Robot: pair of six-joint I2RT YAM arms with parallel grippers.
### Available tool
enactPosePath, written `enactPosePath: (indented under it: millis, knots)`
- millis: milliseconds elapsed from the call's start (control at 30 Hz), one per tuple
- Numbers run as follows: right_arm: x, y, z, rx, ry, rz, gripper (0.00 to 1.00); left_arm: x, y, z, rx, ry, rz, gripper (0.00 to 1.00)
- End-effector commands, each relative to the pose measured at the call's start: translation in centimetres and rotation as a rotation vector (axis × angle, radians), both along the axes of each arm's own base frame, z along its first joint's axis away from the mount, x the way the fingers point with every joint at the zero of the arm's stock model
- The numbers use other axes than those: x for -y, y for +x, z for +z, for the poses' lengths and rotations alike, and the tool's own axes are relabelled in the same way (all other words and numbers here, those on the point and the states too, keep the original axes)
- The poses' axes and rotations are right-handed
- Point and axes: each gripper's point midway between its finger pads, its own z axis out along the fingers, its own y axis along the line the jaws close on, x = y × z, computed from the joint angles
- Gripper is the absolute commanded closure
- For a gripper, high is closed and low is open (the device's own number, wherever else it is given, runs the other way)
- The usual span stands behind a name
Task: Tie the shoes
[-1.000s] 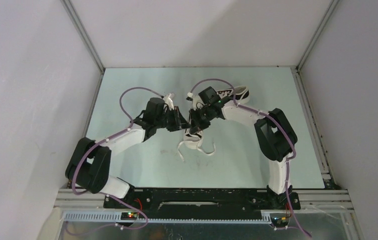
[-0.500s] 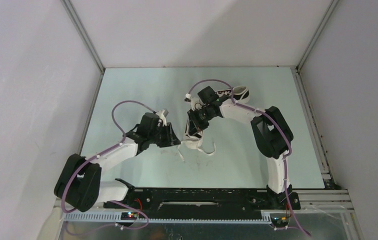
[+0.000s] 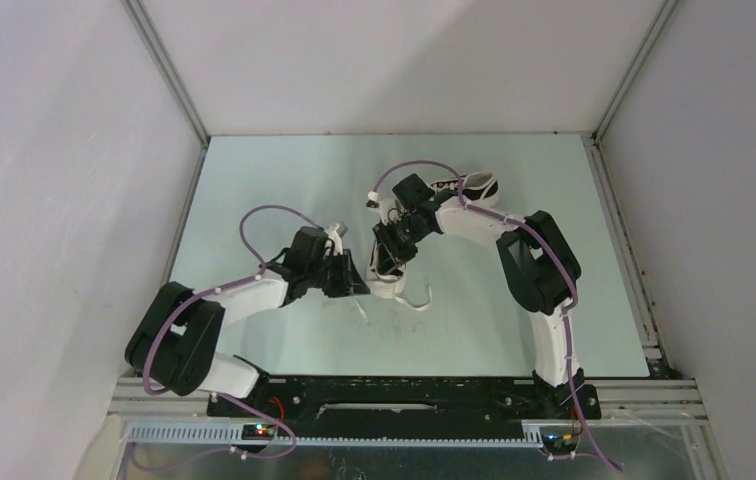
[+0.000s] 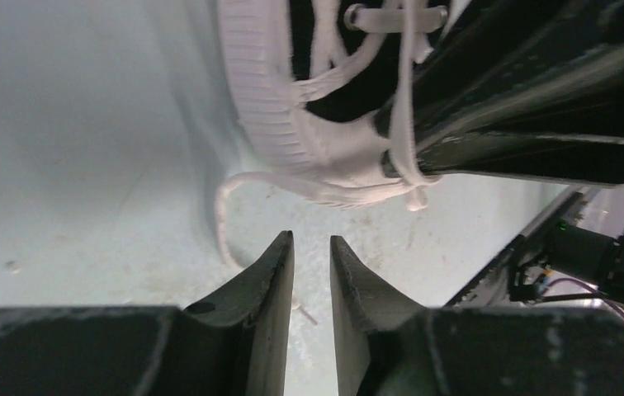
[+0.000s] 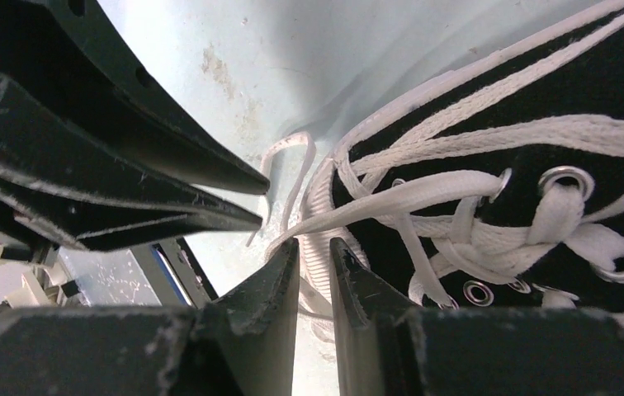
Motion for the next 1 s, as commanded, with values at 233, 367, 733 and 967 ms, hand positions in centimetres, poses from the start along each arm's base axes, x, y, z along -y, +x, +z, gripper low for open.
enactPosePath:
  millis: [233, 367, 733, 967]
  knots:
    - [-0.9, -0.6, 1.2, -0.01, 0.064, 0.061, 0.74, 3.0, 1.6, 1.9, 0.035, -0.125, -0.023, 0.71]
    - [-0.8, -1.0, 0.9, -0.018, 0.055, 0.074, 0.73, 3.0, 2.2, 1.6, 0.035, -0.114, -0.011, 0.71]
    - [-0.8, -1.8, 0.2, -0.032, 0.047, 0.095, 0.72, 3.2, 3.4, 2.3, 0.063, -0.117, 0.015, 0.71]
    - [-0.5, -0.9, 0.9, 0.008, 0.027, 0.054, 1.0, 2.8, 3.3, 2.7, 0.073, -0.095, 0.022, 0.71]
